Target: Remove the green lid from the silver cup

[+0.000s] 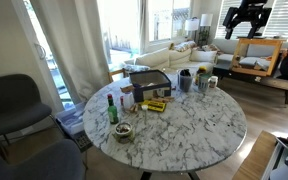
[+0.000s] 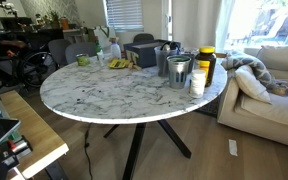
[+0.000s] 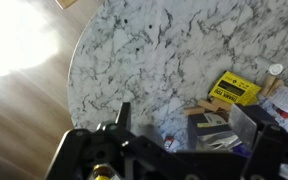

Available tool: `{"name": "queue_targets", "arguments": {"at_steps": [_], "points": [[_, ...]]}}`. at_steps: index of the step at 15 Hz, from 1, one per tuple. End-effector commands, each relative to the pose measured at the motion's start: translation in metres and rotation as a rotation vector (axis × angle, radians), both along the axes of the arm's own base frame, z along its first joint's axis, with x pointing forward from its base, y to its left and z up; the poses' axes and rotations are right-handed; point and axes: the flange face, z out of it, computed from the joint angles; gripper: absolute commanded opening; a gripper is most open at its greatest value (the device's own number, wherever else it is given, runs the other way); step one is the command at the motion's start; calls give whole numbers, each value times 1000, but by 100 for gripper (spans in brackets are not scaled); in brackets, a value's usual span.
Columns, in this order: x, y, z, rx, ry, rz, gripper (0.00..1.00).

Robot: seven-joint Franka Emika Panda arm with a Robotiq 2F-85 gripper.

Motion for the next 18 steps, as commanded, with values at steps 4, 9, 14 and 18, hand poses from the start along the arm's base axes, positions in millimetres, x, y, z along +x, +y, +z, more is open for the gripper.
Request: {"name": "queue_targets", "arguments": {"at_steps": [4,9,14,18], "points": [[15,-81,-24,105,-115,24,100],[6,-144,-55,283,-92,150,100],[2,-148,-60,269,-62,128,100],[5,-149,-59,268,-56,127,100]]}}
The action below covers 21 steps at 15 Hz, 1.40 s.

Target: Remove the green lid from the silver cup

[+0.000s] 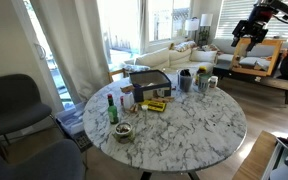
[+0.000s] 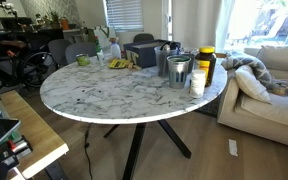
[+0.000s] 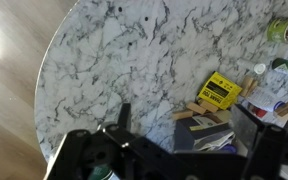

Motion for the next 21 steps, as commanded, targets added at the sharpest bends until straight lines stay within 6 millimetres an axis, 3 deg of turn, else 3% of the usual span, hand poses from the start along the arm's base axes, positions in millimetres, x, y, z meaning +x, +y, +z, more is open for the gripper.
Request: {"name": "queue_targets", "arguments": {"at_steps": [1,3,8,13,15,16,21], "points": [[0,0,1,1,0,0,100],[6,-5,0,12,-24,-40,100],[64,-53,-11,-5,-169,-164,100],[110,-90,-46,-49,-123,-268,100],[120,-106,-57,-94,-100,-323,100],[108,-88,-47,-71,-122,-271,100],[127,-110,-66,-116,-130,-351,100]]}}
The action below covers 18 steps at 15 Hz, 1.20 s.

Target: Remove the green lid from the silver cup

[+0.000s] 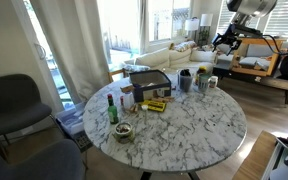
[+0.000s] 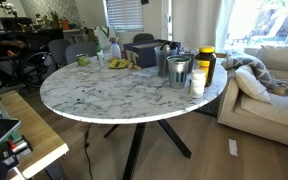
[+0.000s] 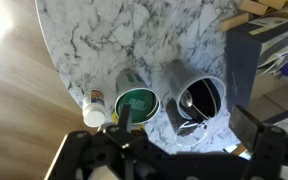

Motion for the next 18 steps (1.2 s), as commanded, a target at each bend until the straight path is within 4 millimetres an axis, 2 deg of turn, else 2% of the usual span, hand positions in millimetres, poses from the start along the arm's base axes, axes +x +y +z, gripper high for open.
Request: {"name": "queue_targets", "arguments": {"at_steps": [1,6,10,11,12,14,16,18], "points": [[11,-11,-12,1,-47,-7,100],[24,-61,-50,-12,82,156,100],[37,-108,-76,-91,142,108,100],[42,-114,-79,-83,132,52,100],[29,-97,-69,-69,121,101,100],[37,-109,-77,-79,133,75,100],[41,-112,-79,-82,137,69,100],[55,-120,-90,-119,94,64,100]]}}
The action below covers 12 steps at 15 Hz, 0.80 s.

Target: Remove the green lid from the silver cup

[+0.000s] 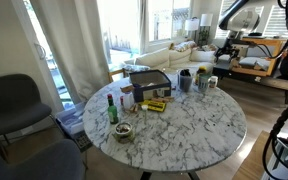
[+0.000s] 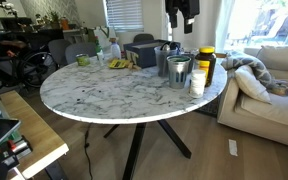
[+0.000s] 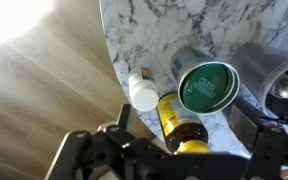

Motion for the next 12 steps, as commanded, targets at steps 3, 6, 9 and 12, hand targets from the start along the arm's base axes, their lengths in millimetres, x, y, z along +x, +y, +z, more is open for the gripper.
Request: {"name": "queue_targets", "arguments": {"at_steps": [3,6,9,12], "points": [[29,-11,-26,37,-50,33,100],[41,-14,-43,81,-61,40,100],[48,-18,-55,161,-102,71,95],[48,-10,-55,176,-78,70,98]]}}
